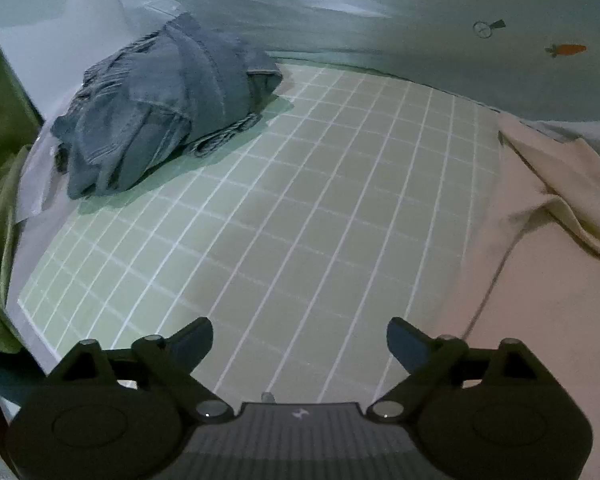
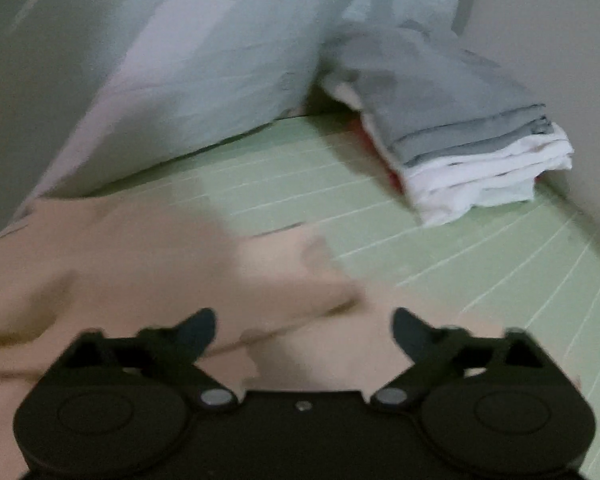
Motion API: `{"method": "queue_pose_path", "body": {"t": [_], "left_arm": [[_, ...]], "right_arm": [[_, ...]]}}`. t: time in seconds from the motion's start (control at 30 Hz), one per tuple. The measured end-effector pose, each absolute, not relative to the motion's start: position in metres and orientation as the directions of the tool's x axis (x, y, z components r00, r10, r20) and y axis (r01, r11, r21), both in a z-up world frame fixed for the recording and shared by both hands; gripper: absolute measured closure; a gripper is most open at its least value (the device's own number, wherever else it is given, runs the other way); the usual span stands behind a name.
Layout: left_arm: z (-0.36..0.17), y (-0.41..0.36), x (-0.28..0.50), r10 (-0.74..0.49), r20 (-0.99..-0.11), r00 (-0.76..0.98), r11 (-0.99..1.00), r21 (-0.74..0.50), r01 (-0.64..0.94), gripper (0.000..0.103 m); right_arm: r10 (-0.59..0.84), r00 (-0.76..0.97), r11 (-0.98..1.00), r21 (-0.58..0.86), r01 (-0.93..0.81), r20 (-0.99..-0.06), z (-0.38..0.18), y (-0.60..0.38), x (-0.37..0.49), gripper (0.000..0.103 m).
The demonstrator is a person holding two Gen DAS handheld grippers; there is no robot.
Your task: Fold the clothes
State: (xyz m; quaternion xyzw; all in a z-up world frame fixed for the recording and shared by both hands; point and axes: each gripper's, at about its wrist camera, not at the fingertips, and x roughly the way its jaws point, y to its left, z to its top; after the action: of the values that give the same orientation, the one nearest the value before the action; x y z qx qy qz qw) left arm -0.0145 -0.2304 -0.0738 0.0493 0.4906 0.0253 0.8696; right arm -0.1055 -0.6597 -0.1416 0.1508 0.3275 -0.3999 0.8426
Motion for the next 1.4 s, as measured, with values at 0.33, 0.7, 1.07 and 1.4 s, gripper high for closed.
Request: {"method": "queue_pose_path", "body": {"t": [0.33,0.7,1.07,1.4], "left_arm": [[-0.087,-0.187,-0.026,-0.087,-0.851,0.518,0.994,-0.036,0.107,0.007],[-0.067,-0.135,-0.003,-0.308,-0.801,0.514,0.924,-0.123,0.362,0.007],[-0.06,-0.096,0.009,-0.374,-0.79,0.486,0.882,-0.14,0.451,0.006],[-0.053,-0.106,0.007,-0.356,-0.772,0.527,0.901,-0.134,0.412,0.006]], "right_arm": [[-0.408,0.671,0.838,0.038,0.544,-0.619,-0.11,-0.493,-0.1,0.0],[-0.259,0.669,0.911,0.054,0.409,-0.697,-0.117,-0.319,-0.098,0.002],[-0.166,0.637,0.914,0.126,0.386,-0.753,-0.144,-0.273,-0.074,0.065],[-0.191,0.7,0.877,0.201,0.437,-0.688,-0.111,-0.315,-0.109,0.095]]}}
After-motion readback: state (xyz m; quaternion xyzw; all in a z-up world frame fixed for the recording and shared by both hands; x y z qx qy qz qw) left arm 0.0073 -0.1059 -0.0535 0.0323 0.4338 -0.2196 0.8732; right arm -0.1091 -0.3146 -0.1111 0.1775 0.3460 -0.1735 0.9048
